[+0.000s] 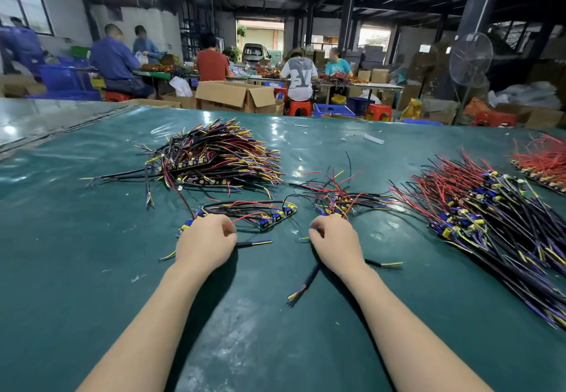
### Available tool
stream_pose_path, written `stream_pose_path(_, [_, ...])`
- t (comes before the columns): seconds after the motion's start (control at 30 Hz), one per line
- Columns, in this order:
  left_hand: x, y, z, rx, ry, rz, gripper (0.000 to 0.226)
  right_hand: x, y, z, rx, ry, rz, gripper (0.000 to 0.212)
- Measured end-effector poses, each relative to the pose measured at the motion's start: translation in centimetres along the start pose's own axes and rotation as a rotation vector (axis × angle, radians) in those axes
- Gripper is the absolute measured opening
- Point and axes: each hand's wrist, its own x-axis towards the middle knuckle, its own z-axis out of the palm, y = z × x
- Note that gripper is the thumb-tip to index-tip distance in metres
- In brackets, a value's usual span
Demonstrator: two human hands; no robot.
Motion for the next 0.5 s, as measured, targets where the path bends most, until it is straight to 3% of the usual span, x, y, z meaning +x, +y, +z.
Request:
stream_pose_path(0.17, [-0.4, 0.4, -0.4, 0.001, -0.244, 0.192, 0.008, -0.6, -1.2, 0.4, -0.118, 0.024, -0.193, 0.032])
stream_pose_path(0.37, [-1.2, 1.4, 0.1, -0.039, -0.239, 0.386, 0.007, -1.9, -3.0, 0.8, -0.139, -0.163, -0.463, 0.027])
stream_pose_path(0.43, [-1.4, 1.9, 0.3, -0.104, -0.149, 0.412, 0.007, -1.8, -3.0, 0.7, -0.177, -0.107, -0.494, 0.024])
stream_pose_path(0.5, [-1.3, 1.7, 0.0, -0.157, 0.093, 0.320, 0.011, -1.8, -2.8, 0.4, -0.142, -0.019, -0.442, 0.023])
